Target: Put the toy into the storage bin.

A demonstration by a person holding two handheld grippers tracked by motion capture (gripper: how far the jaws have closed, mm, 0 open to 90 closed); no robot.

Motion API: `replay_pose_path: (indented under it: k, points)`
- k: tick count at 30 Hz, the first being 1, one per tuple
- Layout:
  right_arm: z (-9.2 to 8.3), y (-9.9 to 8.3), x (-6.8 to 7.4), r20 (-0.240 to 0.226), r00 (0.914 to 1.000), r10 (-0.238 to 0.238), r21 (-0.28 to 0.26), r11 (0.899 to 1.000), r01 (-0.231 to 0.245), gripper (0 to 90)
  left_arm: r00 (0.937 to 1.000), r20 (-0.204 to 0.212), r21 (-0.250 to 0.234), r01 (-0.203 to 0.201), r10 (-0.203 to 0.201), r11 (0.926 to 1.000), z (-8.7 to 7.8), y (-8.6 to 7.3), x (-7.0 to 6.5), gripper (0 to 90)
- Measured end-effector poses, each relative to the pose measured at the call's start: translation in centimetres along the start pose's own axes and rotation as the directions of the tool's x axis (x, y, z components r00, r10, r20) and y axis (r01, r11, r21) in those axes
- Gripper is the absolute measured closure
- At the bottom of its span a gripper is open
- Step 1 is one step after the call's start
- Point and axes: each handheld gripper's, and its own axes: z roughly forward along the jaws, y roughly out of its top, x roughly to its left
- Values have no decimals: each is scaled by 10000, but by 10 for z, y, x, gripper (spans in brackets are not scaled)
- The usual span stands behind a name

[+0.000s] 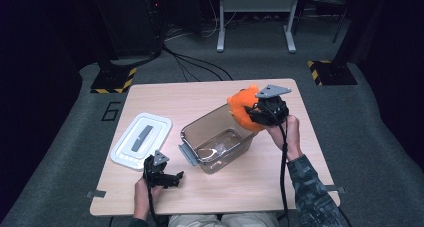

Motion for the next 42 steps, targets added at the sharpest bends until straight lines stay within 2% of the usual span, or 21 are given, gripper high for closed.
replay_pose_path:
  k: [26,42]
  points:
    - [22,3,18,-685,9975,-143,168,9997,154,527,10000,6,46,-67,67,10000,0,0,0,5]
    - [35,-3,24,-1194,9928,29,401,9992,19,521,10000,-12,39,-62,62,10000,0,0,0,5]
